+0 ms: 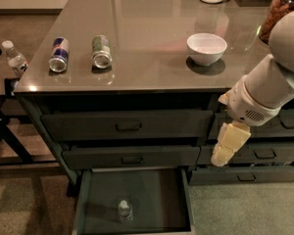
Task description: Pick water bottle from bottom drawer and place on counter
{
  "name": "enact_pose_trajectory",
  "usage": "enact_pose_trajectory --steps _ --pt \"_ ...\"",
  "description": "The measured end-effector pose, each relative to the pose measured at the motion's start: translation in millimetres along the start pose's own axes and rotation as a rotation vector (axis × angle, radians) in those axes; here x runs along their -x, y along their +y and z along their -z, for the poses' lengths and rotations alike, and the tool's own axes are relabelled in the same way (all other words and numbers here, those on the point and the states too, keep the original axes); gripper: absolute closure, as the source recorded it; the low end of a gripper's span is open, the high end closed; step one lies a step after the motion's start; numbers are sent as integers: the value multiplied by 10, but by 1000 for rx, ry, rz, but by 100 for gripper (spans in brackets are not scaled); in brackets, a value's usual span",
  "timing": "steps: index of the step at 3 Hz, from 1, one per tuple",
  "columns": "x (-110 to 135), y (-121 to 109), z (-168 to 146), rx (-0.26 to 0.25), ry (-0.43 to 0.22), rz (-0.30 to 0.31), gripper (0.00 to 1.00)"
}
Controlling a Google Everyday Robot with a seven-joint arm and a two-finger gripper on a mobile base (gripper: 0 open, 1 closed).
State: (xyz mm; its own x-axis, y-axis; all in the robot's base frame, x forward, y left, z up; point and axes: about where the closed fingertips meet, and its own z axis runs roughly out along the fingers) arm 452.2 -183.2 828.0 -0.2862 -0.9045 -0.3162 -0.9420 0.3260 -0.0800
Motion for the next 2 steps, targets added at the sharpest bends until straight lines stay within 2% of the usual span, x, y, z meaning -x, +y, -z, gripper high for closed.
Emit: enact_pose_trajectory --steps 1,2 --pt "0 1 -1 0 0 0 0" --pt "-145 228 -451 96 -13 -67 0"
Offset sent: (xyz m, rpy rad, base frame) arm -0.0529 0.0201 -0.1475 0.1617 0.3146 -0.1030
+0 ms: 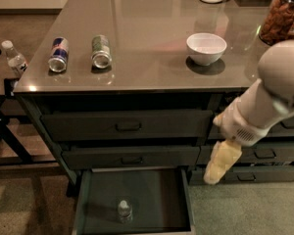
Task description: Pick water bottle from bottom drawer and place on counter
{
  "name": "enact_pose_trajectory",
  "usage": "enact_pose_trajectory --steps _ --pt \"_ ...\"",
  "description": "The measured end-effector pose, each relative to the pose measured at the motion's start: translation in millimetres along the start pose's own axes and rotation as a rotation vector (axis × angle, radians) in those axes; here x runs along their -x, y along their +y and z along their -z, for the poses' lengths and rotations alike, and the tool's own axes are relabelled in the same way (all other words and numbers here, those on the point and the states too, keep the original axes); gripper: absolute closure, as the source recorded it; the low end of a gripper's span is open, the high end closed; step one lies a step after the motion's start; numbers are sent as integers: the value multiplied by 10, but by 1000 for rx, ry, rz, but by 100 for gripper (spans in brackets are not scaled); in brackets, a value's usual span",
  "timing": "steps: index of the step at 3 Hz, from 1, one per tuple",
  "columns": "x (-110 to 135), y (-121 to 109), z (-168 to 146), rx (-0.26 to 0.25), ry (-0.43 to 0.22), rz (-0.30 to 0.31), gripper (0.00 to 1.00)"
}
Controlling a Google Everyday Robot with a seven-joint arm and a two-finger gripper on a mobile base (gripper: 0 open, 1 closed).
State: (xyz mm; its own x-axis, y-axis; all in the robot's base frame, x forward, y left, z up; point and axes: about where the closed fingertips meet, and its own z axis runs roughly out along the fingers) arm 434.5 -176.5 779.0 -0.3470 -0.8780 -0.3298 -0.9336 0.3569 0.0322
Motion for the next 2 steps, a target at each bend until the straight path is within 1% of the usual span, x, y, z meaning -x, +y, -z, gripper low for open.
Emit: enact_pose_trajectory --steps 1,2 --pt "-206 308 -779 153 -54 -80 0" --pt "-386 592 -1441 290 -35 -156 0"
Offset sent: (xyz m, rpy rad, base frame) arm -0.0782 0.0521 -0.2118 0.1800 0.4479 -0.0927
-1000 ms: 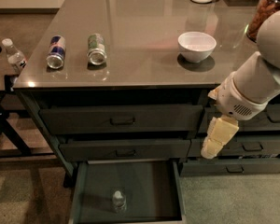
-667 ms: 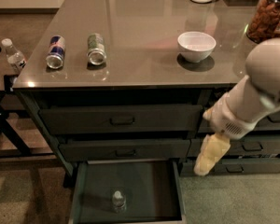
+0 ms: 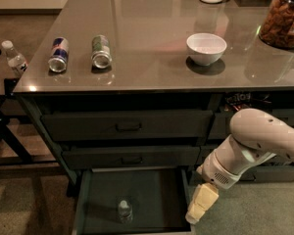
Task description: Pick water bottle from bottom drawer and place on counter
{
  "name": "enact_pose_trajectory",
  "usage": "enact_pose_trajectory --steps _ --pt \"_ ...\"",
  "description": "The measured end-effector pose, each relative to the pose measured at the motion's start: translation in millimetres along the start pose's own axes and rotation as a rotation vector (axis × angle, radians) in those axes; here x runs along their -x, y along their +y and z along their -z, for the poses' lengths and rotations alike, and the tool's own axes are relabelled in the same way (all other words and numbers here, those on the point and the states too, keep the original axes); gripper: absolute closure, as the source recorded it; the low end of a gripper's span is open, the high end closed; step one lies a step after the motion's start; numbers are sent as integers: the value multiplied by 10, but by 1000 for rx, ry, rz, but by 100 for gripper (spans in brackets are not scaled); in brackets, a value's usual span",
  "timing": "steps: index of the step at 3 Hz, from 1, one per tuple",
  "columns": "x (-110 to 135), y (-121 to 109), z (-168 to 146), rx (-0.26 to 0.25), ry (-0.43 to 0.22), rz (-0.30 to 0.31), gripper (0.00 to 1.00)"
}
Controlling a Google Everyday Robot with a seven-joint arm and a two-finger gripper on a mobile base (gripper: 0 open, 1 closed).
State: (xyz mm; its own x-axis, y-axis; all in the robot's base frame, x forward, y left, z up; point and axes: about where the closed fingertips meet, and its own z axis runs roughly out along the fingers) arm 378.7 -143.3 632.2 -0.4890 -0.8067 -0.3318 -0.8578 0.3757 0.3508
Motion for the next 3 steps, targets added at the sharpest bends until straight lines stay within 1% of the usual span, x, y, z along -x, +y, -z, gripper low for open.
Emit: enact_pose_trajectory --steps 1,2,3 --pt "0 0 -1 0 0 0 0" --pt "-79 18 -370 71 -39 -15 0" --pt "-86 48 -936 173 -104 -14 0"
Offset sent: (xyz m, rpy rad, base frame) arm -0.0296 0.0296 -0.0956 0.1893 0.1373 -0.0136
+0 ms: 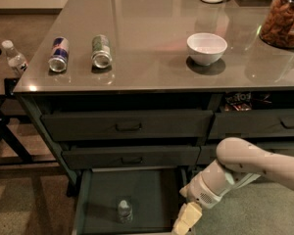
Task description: Pick water bottle from bottom drawer and place on counter
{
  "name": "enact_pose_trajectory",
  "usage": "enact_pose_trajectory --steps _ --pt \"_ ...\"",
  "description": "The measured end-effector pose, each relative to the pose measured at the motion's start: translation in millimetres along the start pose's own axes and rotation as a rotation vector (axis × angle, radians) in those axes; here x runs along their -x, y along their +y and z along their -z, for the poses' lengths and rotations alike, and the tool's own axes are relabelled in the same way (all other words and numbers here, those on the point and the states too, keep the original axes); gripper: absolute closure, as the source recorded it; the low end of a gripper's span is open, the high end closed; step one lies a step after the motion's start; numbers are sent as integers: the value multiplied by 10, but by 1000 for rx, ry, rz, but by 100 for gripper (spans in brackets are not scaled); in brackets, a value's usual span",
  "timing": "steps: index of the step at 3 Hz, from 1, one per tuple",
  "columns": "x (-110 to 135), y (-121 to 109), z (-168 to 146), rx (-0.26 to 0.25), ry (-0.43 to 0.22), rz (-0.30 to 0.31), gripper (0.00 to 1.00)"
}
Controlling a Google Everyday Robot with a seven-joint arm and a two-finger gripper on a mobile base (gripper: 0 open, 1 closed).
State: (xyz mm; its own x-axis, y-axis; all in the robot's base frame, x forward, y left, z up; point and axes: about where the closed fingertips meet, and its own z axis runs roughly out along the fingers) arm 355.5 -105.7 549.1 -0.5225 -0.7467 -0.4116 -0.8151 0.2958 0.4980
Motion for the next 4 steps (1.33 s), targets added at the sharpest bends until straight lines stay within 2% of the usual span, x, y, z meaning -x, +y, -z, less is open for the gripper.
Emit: enact_pose_trajectory --steps 1,2,3,4 --pt "-6 -57 -441 102 -27 -15 0" --pt "-46 -54 -528 123 -28 -25 0" --pt "-116 -98 -721 132 -67 -50 0" --pt "-162 -239 -1021 113 -152 -74 0"
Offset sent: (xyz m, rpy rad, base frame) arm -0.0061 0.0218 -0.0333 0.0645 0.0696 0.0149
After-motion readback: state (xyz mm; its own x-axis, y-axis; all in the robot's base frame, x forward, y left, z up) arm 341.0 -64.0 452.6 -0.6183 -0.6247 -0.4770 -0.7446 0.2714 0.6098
